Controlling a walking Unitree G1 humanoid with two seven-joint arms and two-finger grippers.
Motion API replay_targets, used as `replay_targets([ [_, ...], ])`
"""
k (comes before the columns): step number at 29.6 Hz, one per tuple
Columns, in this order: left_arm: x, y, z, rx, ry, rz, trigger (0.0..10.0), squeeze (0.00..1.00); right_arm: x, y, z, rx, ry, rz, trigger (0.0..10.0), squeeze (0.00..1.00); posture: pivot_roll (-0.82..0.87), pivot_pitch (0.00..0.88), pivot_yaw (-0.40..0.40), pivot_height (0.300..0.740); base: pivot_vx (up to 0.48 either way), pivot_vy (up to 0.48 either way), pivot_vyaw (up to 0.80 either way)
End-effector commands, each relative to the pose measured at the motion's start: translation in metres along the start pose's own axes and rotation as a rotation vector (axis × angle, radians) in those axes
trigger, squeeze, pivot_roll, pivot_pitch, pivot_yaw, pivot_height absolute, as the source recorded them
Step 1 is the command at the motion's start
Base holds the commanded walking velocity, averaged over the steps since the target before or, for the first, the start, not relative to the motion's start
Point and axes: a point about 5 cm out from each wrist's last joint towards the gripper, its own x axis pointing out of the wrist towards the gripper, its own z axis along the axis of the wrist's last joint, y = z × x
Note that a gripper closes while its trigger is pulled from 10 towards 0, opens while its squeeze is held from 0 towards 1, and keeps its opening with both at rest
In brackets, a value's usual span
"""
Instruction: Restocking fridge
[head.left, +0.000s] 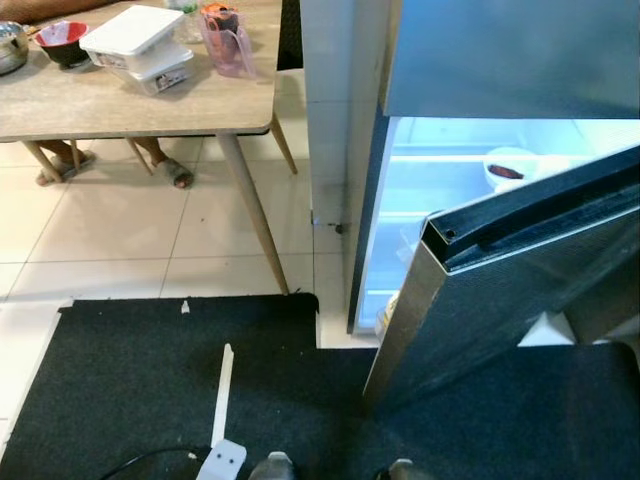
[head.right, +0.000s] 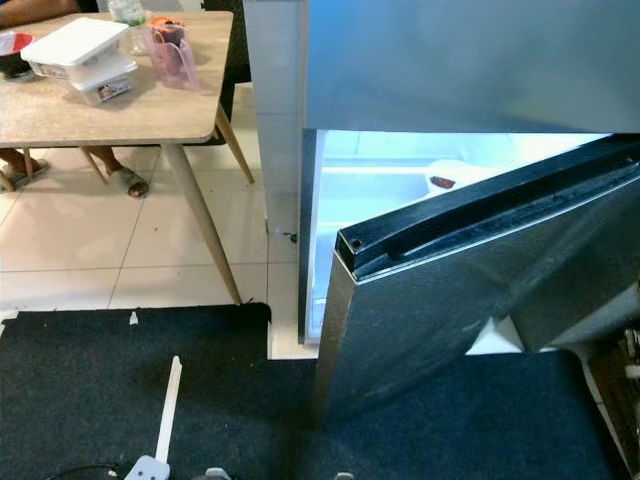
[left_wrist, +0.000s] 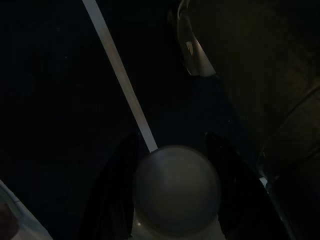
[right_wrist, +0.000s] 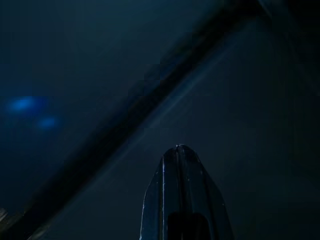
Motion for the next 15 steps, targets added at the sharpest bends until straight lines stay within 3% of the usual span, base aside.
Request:
replay_targets([
  [1, 0.002, -0.019, -0.008, 0.019, 0.028, -0.074, 10.0, 0.0, -0.019, -0.016, -0.008, 0.025, 0.002, -0.132, 4.5, 0.0, -0.05, 0.119, -0.024, 0.74, 0.0, 0.0, 0.0],
  [2, 0.002, -0.018, -0.007, 0.021, 0.025, -0.071, 10.0, 0.0, -0.04, -0.033, -0.017, 0.047, 0.008, -0.3, 10.0, 0.0, -0.05, 0.119, -0.023, 0.74, 0.0, 0.0, 0.0],
  [3, 0.002, -0.018, -0.007, 0.021, 0.025, -0.071, 10.0, 0.0, -0.04, -0.033, -0.017, 0.047, 0.008, -0.3, 10.0, 0.0, -0.05, 0.119, -0.023, 0.74, 0.0, 0.0, 0.0],
  [4, 0.002, -0.017, -0.004, 0.025, 0.016, -0.066, 10.0, 0.0, -0.084, -0.058, -0.04, 0.014, 0.1, -0.65, 10.0, 0.0, -0.05, 0.117, -0.019, 0.74, 0.0, 0.0, 0.0],
  [5, 0.002, -0.017, -0.004, 0.025, 0.016, -0.066, 10.0, 0.0, -0.084, -0.058, -0.04, 0.014, 0.1, -0.65, 10.0, 0.0, -0.05, 0.117, -0.019, 0.74, 0.0, 0.0, 0.0],
  [6, 0.002, -0.016, -0.003, 0.026, 0.012, -0.064, 10.0, 0.0, -0.105, -0.065, -0.05, -0.017, 0.157, -0.785, 10.0, 0.0, -0.05, 0.115, -0.016, 0.74, 0.0, 0.0, 0.0],
  [9, 0.002, -0.016, -0.002, 0.027, 0.009, -0.063, 10.0, 0.0, -0.117, -0.069, -0.056, -0.037, 0.192, -0.862, 10.0, 0.0, -0.05, 0.115, -0.016, 0.74, 0.0, 0.0, 0.0],
  [10, 0.002, -0.016, -0.001, 0.03, 0.005, -0.059, 10.0, 0.0, -0.131, -0.07, -0.067, -0.057, 0.274, -0.916, 10.0, 0.0, -0.05, 0.116, -0.013, 0.74, 0.0, 0.0, 0.0],
  [11, 0.002, -0.016, -0.001, 0.03, 0.005, -0.059, 10.0, 0.0, -0.131, -0.07, -0.067, -0.057, 0.274, -0.916, 10.0, 0.0, -0.05, 0.116, -0.013, 0.74, 0.0, 0.0, 0.0],
  [12, 0.002, -0.015, 0.0, 0.033, 0.001, -0.054, 10.0, 0.0, -0.145, -0.07, -0.081, -0.073, 0.369, -0.953, 10.0, 0.0, -0.05, 0.115, -0.011, 0.74, 0.0, 0.0, -0.54],
  [13, 0.002, -0.015, 0.0, 0.033, 0.001, -0.054, 10.0, 0.0, -0.145, -0.07, -0.081, -0.073, 0.369, -0.953, 10.0, 0.0, -0.05, 0.115, -0.011, 0.74, 0.0, 0.0, -0.54],
  [14, 0.002, -0.013, 0.001, 0.035, -0.005, -0.044, 10.0, 0.0, -0.161, -0.069, -0.094, -0.092, 0.463, -1.001, 10.0, 0.0, -0.06, 0.115, -0.008, 0.74, 0.0, 0.0, -0.8],
  [15, 0.002, -0.013, 0.001, 0.035, -0.005, -0.044, 10.0, 0.0, -0.161, -0.069, -0.094, -0.092, 0.463, -1.001, 10.0, 0.0, -0.06, 0.115, -0.008, 0.74, 0.0, 0.0, -0.8],
])
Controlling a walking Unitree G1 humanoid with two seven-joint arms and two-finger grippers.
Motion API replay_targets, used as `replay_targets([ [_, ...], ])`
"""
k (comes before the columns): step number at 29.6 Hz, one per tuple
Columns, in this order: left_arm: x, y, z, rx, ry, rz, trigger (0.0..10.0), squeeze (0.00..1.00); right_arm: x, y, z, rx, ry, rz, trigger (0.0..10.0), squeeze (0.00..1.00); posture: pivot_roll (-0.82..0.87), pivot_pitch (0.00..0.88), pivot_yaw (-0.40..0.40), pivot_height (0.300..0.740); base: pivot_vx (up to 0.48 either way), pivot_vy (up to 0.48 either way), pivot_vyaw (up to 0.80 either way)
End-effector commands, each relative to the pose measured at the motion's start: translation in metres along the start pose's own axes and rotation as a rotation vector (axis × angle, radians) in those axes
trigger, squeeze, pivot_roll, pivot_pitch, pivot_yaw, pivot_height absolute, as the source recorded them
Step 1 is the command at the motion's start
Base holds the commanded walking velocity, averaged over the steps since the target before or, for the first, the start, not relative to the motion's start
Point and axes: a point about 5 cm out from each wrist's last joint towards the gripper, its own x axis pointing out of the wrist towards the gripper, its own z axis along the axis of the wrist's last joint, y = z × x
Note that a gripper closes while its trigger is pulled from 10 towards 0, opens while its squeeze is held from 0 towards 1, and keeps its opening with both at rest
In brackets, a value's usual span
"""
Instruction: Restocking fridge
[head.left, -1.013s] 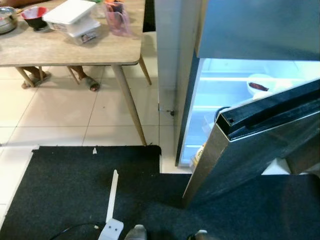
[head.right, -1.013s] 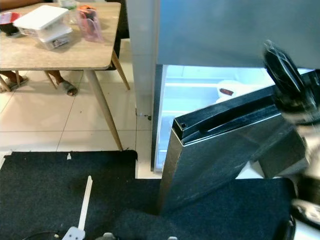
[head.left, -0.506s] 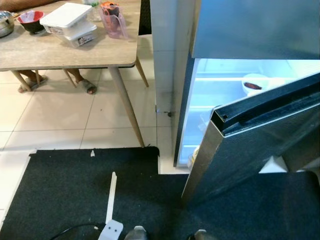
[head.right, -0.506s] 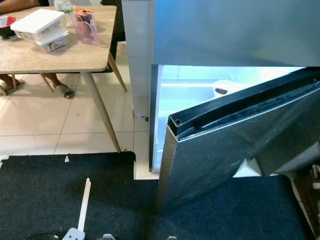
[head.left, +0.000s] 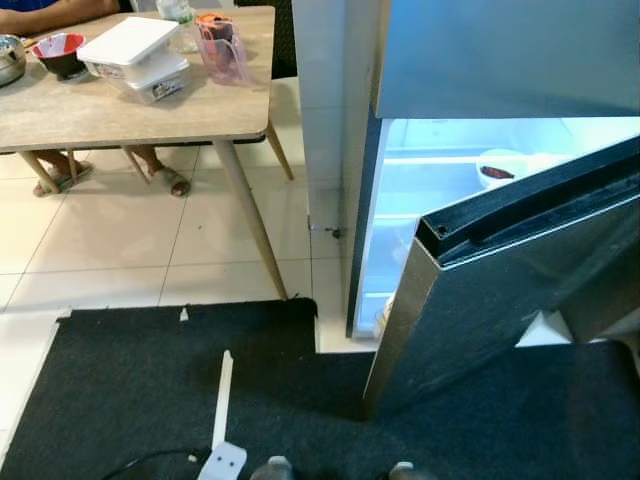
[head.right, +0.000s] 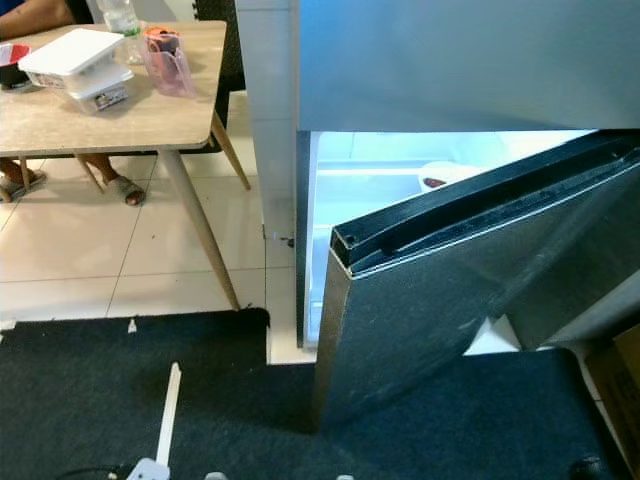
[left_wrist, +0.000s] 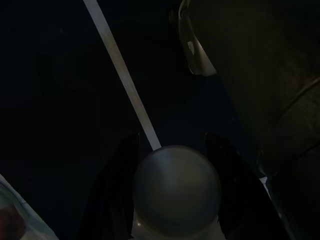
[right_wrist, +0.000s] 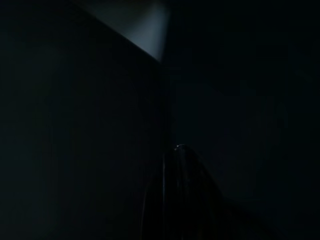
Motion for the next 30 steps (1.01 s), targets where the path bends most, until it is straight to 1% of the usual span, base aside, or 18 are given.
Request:
replay_targets([
  [1, 0.002, -0.012, 0.004, 0.037, -0.021, -0.036, 10.0, 0.0, -0.012, -0.024, -0.021, -0.07, 0.105, -0.12, 10.0, 0.0, -0.05, 0.112, -0.009, 0.74, 0.0, 0.0, -0.8],
  [2, 0.002, -0.008, 0.006, 0.042, -0.028, -0.014, 10.0, 0.0, -0.016, -0.029, -0.031, -0.11, 0.154, -0.156, 10.0, 0.0, -0.05, 0.111, -0.009, 0.74, 0.0, 0.0, -0.8],
  [4, 0.002, -0.005, 0.008, 0.048, -0.032, 0.006, 10.0, 0.0, -0.017, -0.031, -0.037, -0.14, 0.18, -0.176, 10.0, 0.0, -0.05, 0.111, -0.007, 0.74, 0.0, 0.0, -0.8],
  [5, 0.002, -0.005, 0.008, 0.048, -0.032, 0.006, 10.0, 0.0, -0.017, -0.031, -0.037, -0.14, 0.18, -0.176, 10.0, 0.0, -0.05, 0.111, -0.007, 0.74, 0.0, 0.0, -0.8],
  [8, 0.0, 0.006, 0.009, 0.059, -0.034, 0.072, 10.0, 0.0, -0.017, -0.03, -0.04, -0.16, 0.194, -0.181, 10.0, 0.0, -0.05, 0.111, -0.007, 0.74, 0.0, 0.0, -0.8],
  [10, -0.003, 0.022, 0.006, 0.076, -0.011, 0.163, 10.0, 0.0, -0.015, -0.026, -0.043, -0.191, 0.203, -0.175, 10.0, 0.0, -0.05, 0.109, -0.002, 0.74, 0.0, 0.0, -0.8],
  [11, -0.003, 0.022, 0.006, 0.076, -0.011, 0.163, 10.0, 0.0, -0.015, -0.026, -0.043, -0.191, 0.203, -0.175, 10.0, 0.0, -0.05, 0.109, -0.002, 0.74, 0.0, 0.0, -0.8],
  [12, -0.008, 0.04, 0.003, 0.059, 0.002, 0.252, 10.0, 0.0, -0.014, -0.023, -0.046, -0.226, 0.216, -0.173, 10.0, 0.0, -0.05, 0.109, -0.001, 0.74, 0.0, 0.0, -0.58],
  [13, -0.011, 0.049, 0.002, 0.039, 0.005, 0.296, 10.0, 0.0, -0.014, -0.022, -0.047, -0.244, 0.225, -0.171, 10.0, 0.0, -0.05, 0.109, 0.0, 0.74, 0.0, 0.0, 0.0],
  [14, -0.011, 0.049, 0.002, 0.039, 0.005, 0.296, 10.0, 0.0, -0.014, -0.022, -0.047, -0.244, 0.225, -0.171, 10.0, 0.0, -0.05, 0.109, 0.0, 0.74, 0.0, 0.0, 0.0],
  [16, -0.015, 0.06, 0.001, 0.01, 0.008, 0.345, 10.0, 0.0, -0.013, -0.02, -0.049, -0.266, 0.236, -0.168, 10.0, 0.0, -0.05, 0.109, 0.0, 0.74, 0.0, 0.0, 0.0],
  [21, -0.017, 0.067, 0.001, 0.002, 0.004, 0.35, 10.0, 0.0, -0.014, -0.02, -0.053, -0.283, 0.249, -0.173, 10.0, 0.0, -0.04, 0.109, 0.003, 0.74, 0.0, 0.0, 0.0],
  [23, -0.022, 0.08, 0.007, -0.041, -0.028, 0.406, 10.0, 0.0, -0.015, -0.021, -0.056, -0.294, 0.26, -0.178, 10.0, 0.0, -0.04, 0.108, 0.007, 0.74, 0.0, 0.0, 0.0],
  [24, -0.022, 0.08, 0.007, -0.041, -0.028, 0.406, 10.0, 0.0, -0.015, -0.021, -0.056, -0.294, 0.26, -0.178, 10.0, 0.0, -0.04, 0.108, 0.007, 0.74, 0.0, 0.0, 0.0],
  [25, -0.023, 0.085, 0.013, -0.072, -0.064, 0.43, 10.0, 0.0, -0.016, -0.022, -0.058, -0.297, 0.263, -0.18, 10.0, 0.0, -0.04, 0.108, 0.009, 0.74, 0.0, 0.0, 0.0],
  [26, -0.025, 0.089, 0.026, -0.134, -0.13, 0.44, 10.0, 0.0, -0.016, -0.023, -0.058, -0.303, 0.268, -0.184, 10.0, 0.0, -0.04, 0.108, 0.008, 0.74, 0.0, 0.0, -0.6],
  [29, -0.025, 0.092, 0.034, -0.174, -0.174, 0.441, 10.0, 0.0, -0.017, -0.023, -0.058, -0.307, 0.271, -0.186, 10.0, 0.0, -0.04, 0.106, 0.008, 0.74, 0.0, 0.0, -0.6],
  [30, -0.025, 0.09, 0.056, -0.259, -0.284, 0.395, 10.0, 0.0, -0.017, -0.024, -0.059, -0.313, 0.276, -0.189, 10.0, 0.0, -0.04, 0.108, 0.008, 0.74, 0.0, 0.0, -0.8],
])
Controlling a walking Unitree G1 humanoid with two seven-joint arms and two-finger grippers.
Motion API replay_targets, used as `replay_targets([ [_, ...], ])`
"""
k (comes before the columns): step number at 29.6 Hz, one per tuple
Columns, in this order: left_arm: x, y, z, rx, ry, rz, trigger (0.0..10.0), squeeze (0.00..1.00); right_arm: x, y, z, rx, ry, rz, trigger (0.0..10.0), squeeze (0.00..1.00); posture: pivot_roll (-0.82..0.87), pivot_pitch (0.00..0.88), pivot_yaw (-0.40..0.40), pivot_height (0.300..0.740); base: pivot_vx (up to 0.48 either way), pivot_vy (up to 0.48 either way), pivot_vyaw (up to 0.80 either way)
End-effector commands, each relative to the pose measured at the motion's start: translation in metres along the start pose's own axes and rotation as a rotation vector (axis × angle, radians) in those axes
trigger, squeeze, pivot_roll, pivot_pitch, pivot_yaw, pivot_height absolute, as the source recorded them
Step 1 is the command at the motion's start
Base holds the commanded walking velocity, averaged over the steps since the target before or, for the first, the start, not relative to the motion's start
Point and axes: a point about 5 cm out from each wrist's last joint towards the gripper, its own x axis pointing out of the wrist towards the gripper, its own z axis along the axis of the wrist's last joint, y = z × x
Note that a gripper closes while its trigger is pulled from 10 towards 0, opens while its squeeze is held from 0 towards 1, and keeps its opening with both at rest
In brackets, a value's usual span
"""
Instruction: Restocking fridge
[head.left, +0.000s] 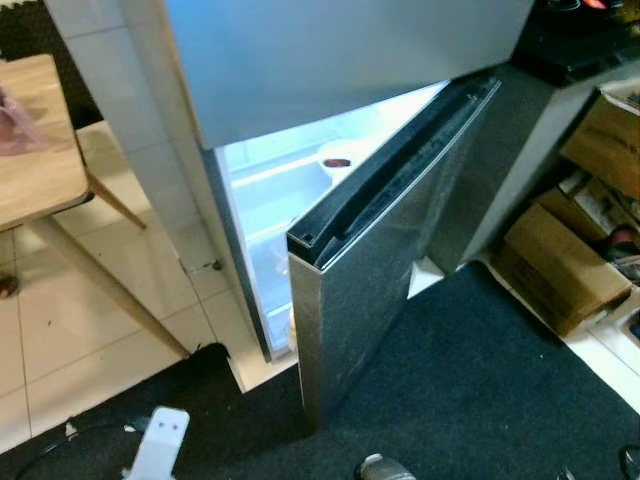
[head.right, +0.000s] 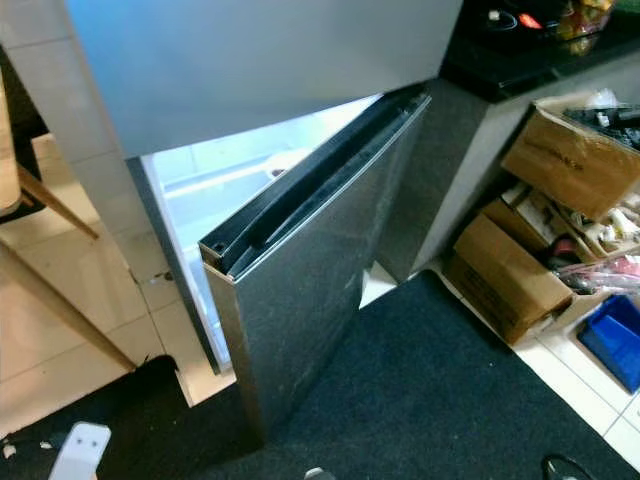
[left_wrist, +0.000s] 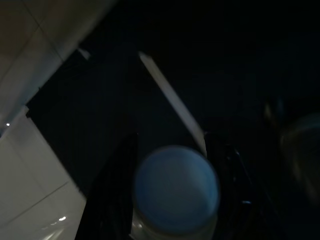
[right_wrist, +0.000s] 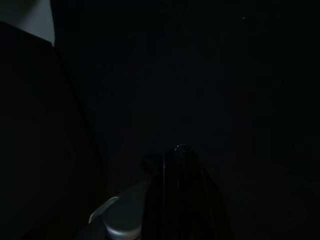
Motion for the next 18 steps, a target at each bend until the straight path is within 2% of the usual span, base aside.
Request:
replay_targets([
  [1, 0.003, -0.009, 0.029, -0.119, -0.13, -0.058, 10.0, 0.0, -0.003, -0.01, -0.006, -0.014, 0.022, -0.035, 10.0, 0.0, -0.04, 0.108, 0.008, 0.74, 0.0, 0.0, -0.8],
  [4, 0.004, -0.02, 0.063, -0.282, -0.25, -0.141, 10.0, 0.0, -0.003, -0.01, -0.005, -0.02, 0.021, -0.035, 10.0, 0.0, -0.04, 0.108, 0.008, 0.74, 0.0, 0.0, -0.8],
  [5, 0.004, -0.02, 0.063, -0.282, -0.25, -0.141, 10.0, 0.0, -0.003, -0.01, -0.005, -0.02, 0.021, -0.035, 10.0, 0.0, -0.04, 0.108, 0.008, 0.74, 0.0, 0.0, -0.8],
  [7, 0.003, -0.025, 0.079, -0.365, -0.303, -0.184, 10.0, 0.0, -0.003, -0.009, -0.004, -0.026, 0.02, -0.033, 10.0, 0.0, -0.05, 0.107, 0.007, 0.74, 0.0, 0.0, -0.8],
  [9, 0.002, -0.03, 0.092, -0.42, -0.348, -0.223, 10.0, 0.0, -0.002, -0.008, -0.004, -0.028, 0.018, -0.033, 10.0, 0.0, -0.05, 0.107, 0.007, 0.74, 0.0, 0.0, -0.8],
  [10, 0.002, -0.03, 0.092, -0.42, -0.348, -0.223, 10.0, 0.0, -0.002, -0.008, -0.004, -0.028, 0.018, -0.033, 10.0, 0.0, -0.05, 0.107, 0.007, 0.74, 0.0, 0.0, -0.8],
  [11, 0.001, -0.035, 0.103, -0.465, -0.391, -0.257, 10.0, 0.0, -0.002, -0.008, -0.004, -0.025, 0.011, -0.034, 10.0, 0.0, -0.05, 0.109, 0.009, 0.74, 0.0, 0.0, -0.8],
  [18, -0.001, -0.036, 0.111, -0.48, -0.438, -0.263, 10.0, 0.0, -0.003, -0.01, -0.004, -0.042, 0.009, -0.041, 10.0, 0.0, -0.05, 0.113, 0.009, 0.74, 0.0, 0.0, 0.0],
])
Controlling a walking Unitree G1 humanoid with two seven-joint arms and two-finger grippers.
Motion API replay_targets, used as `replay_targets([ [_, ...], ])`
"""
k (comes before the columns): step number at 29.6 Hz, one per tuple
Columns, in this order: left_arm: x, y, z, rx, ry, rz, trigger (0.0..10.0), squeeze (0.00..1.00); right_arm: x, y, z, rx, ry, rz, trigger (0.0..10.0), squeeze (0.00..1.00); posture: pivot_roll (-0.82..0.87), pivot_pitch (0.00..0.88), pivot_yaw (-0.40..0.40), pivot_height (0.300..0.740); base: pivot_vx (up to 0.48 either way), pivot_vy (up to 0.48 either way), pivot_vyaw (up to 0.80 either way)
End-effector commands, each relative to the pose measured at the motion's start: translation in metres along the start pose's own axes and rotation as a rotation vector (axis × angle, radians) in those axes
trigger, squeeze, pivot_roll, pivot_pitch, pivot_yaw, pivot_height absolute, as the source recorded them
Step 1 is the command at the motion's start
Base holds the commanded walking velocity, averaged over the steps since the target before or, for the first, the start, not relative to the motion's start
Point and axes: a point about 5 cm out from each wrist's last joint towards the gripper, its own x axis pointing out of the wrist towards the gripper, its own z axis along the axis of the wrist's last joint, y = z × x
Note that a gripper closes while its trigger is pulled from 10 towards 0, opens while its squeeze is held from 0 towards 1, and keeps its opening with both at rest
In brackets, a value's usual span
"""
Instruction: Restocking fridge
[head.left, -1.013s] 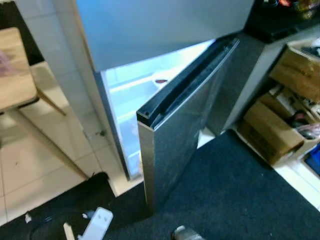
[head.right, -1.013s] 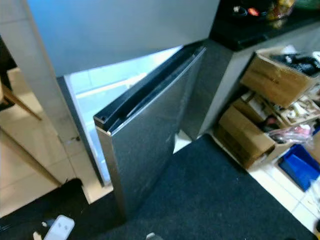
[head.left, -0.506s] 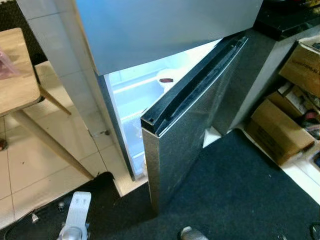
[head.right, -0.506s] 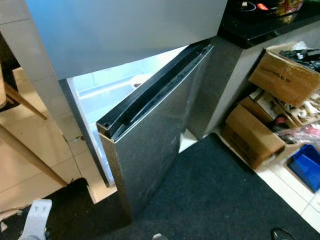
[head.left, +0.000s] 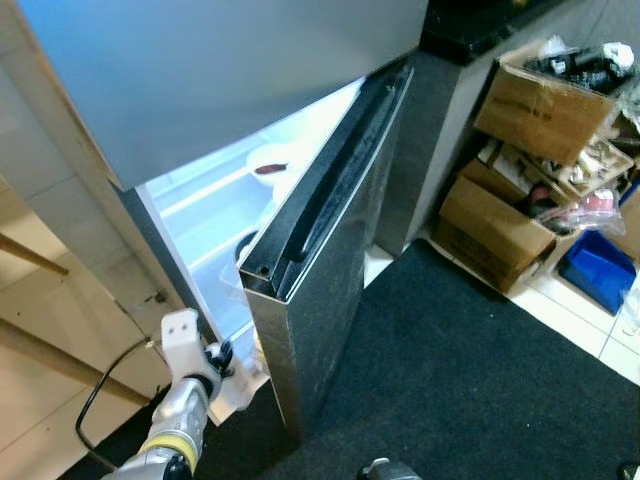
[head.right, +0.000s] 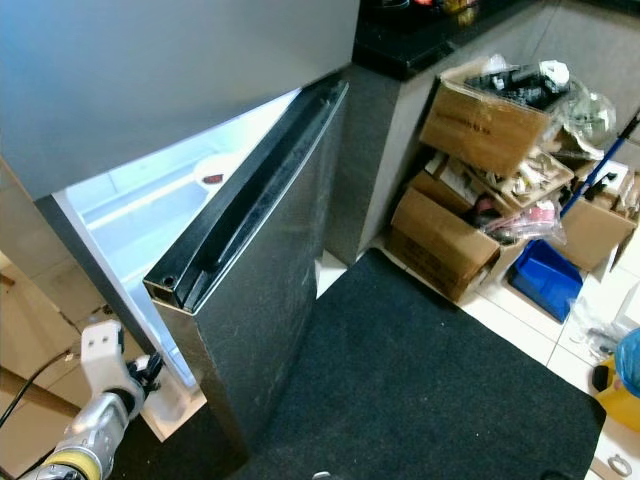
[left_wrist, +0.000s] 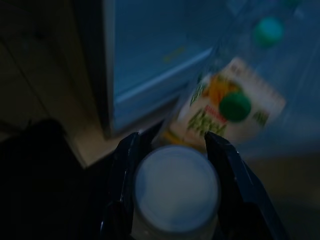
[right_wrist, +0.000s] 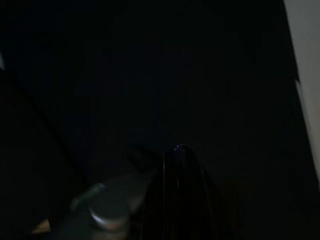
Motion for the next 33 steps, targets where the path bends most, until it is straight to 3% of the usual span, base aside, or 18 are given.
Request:
replay_targets([
  [1, -0.005, 0.006, -0.009, -0.016, 0.011, 0.03, 10.0, 0.0, -0.002, -0.007, -0.003, -0.007, 0.006, -0.021, 10.0, 0.0, -0.05, 0.114, 0.008, 0.74, 0.0, 0.0, 0.0],
  [9, -0.008, 0.021, -0.003, -0.054, -0.046, 0.147, 10.0, 0.0, -0.002, -0.007, -0.004, -0.04, 0.012, -0.011, 10.0, 0.0, -0.05, 0.109, 0.008, 0.74, 0.0, 0.0, 0.0],
  [12, -0.007, 0.026, 0.005, -0.204, -0.103, 0.165, 10.0, 0.0, -0.001, -0.003, -0.005, -0.056, 0.016, -0.002, 10.0, 0.0, -0.05, 0.105, 0.007, 0.74, 0.0, 0.0, 0.0],
  [15, -0.001, 0.013, 0.017, -0.364, -0.177, 0.046, 10.0, 0.0, -0.001, -0.001, -0.005, -0.066, 0.021, 0.002, 10.0, 0.0, -0.04, 0.103, 0.008, 0.74, 0.0, 0.0, 0.0],
  [16, -0.001, 0.013, 0.017, -0.364, -0.177, 0.046, 10.0, 0.0, -0.001, -0.001, -0.005, -0.066, 0.021, 0.002, 10.0, 0.0, -0.04, 0.103, 0.008, 0.74, 0.0, 0.0, 0.0],
  [18, 0.003, 0.005, 0.021, -0.504, -0.199, -0.03, 10.0, 0.0, 0.0, 0.0, -0.005, -0.071, 0.021, 0.003, 10.0, 0.0, -0.04, 0.106, 0.008, 0.74, 0.0, 0.0, 0.0],
  [19, 0.006, -0.009, 0.02, -0.601, -0.189, -0.146, 10.0, 0.0, 0.0, 0.001, -0.005, -0.076, 0.023, 0.004, 10.0, 0.0, -0.04, 0.105, 0.009, 0.74, 0.0, 0.0, 0.0],
  [20, 0.006, -0.009, 0.02, -0.601, -0.189, -0.146, 10.0, 0.0, 0.0, 0.001, -0.005, -0.076, 0.023, 0.004, 10.0, 0.0, -0.04, 0.105, 0.009, 0.74, 0.0, 0.0, 0.0],
  [24, 0.005, -0.046, 0.011, -0.672, -0.132, -0.438, 10.0, 0.0, 0.0, 0.001, -0.006, -0.081, 0.028, 0.0, 10.0, 0.0, -0.05, 0.107, 0.01, 0.74, 0.0, 0.0, 0.0],
  [27, 0.004, -0.052, 0.008, -0.682, -0.118, -0.476, 10.0, 0.0, 0.0, 0.001, -0.007, -0.081, 0.029, -0.001, 10.0, 0.0, -0.05, 0.107, 0.013, 0.74, 0.0, 0.0, 0.0],
  [33, -0.003, -0.084, -0.009, -0.756, -0.023, -0.687, 10.0, 0.0, -0.001, -0.001, -0.009, -0.092, 0.038, -0.007, 10.0, 0.0, -0.05, 0.107, 0.01, 0.74, 0.0, 0.0, 0.0],
])
